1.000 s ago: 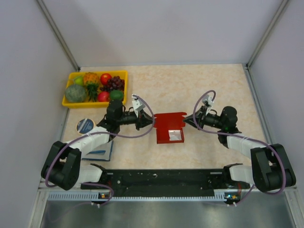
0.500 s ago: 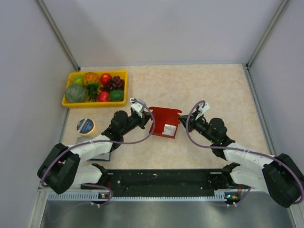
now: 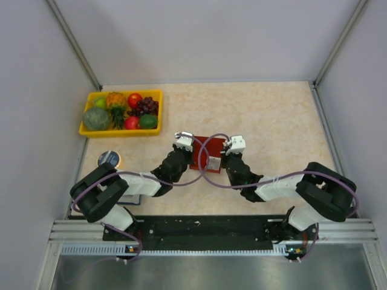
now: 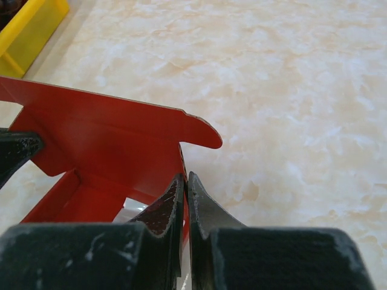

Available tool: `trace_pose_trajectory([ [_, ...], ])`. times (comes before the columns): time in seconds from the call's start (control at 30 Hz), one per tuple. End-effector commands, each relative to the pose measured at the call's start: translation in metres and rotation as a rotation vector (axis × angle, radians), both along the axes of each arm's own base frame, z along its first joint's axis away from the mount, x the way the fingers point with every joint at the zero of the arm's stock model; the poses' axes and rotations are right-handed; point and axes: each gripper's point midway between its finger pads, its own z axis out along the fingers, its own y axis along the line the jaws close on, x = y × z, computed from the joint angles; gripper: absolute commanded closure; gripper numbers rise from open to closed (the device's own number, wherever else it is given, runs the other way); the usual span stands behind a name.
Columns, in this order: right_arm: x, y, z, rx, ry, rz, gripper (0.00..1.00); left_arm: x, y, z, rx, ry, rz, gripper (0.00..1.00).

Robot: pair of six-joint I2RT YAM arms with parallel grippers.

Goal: Fold the paper box

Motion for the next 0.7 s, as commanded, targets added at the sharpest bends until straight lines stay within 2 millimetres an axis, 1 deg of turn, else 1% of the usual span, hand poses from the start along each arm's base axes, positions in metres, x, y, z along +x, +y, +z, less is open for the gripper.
trace_pose_trajectory([
  [0.0, 0.000, -0.014, 0.013, 0.033, -0.063, -0.264, 1.00, 0.015, 0.017, 0.041, -0.134, -0.147, 0.236, 1.00],
  [0.03, -0.002, -0.012, 0.014, 0.044, -0.067, -0.286, 1.00, 0.015, 0.018, 0.042, -0.147, -0.152, 0.255, 1.00],
  [0.07, -0.007, -0.015, 0.013, 0.034, -0.077, -0.328, 1.00, 0.016, 0.022, 0.038, -0.147, -0.155, 0.295, 1.00],
  [0.13, -0.008, -0.014, 0.006, 0.030, -0.081, -0.344, 1.00, 0.010, 0.022, 0.040, -0.195, -0.175, 0.315, 1.00],
  [0.17, -0.009, -0.014, 0.004, 0.031, -0.084, -0.357, 1.00, 0.009, 0.023, 0.036, -0.198, -0.173, 0.329, 1.00],
  [0.23, -0.011, -0.010, -0.002, 0.034, -0.078, -0.352, 1.00, 0.006, 0.022, 0.032, -0.221, -0.172, 0.336, 1.00],
  [0.3, -0.012, -0.011, -0.002, 0.043, -0.081, -0.359, 1.00, 0.003, 0.024, 0.025, -0.229, -0.157, 0.333, 1.00],
  [0.37, -0.013, -0.011, -0.005, 0.046, -0.080, -0.359, 1.00, 0.000, 0.022, 0.022, -0.268, -0.144, 0.322, 1.00],
  [0.4, -0.012, -0.014, -0.006, -0.006, -0.089, -0.348, 1.00, -0.004, 0.022, 0.018, -0.270, -0.135, 0.298, 1.00],
  [0.43, -0.010, -0.015, 0.001, 0.059, -0.130, -0.345, 1.00, -0.006, 0.018, 0.021, -0.298, -0.145, 0.269, 1.00],
  [0.47, -0.011, -0.013, 0.004, 0.060, -0.159, -0.310, 1.00, -0.009, 0.017, 0.020, -0.295, -0.146, 0.245, 1.00],
  [0.5, -0.012, -0.019, 0.007, -0.019, -0.193, -0.295, 1.00, -0.013, 0.017, 0.014, -0.283, -0.139, 0.223, 1.00],
  [0.53, -0.013, -0.020, 0.015, 0.033, -0.225, -0.300, 1.00, -0.014, 0.018, 0.009, -0.284, -0.129, 0.223, 1.00],
  [0.57, -0.013, -0.022, 0.005, -0.006, -0.216, -0.315, 1.00, -0.015, 0.020, 0.009, -0.298, -0.135, 0.229, 1.00],
  [0.63, -0.015, -0.020, -0.001, 0.023, -0.211, -0.294, 1.00, -0.019, 0.023, -0.001, -0.317, -0.120, 0.227, 1.00],
  [0.67, -0.017, -0.019, -0.003, 0.036, -0.206, -0.288, 1.00, -0.020, 0.022, 0.002, -0.343, -0.130, 0.222, 1.00],
])
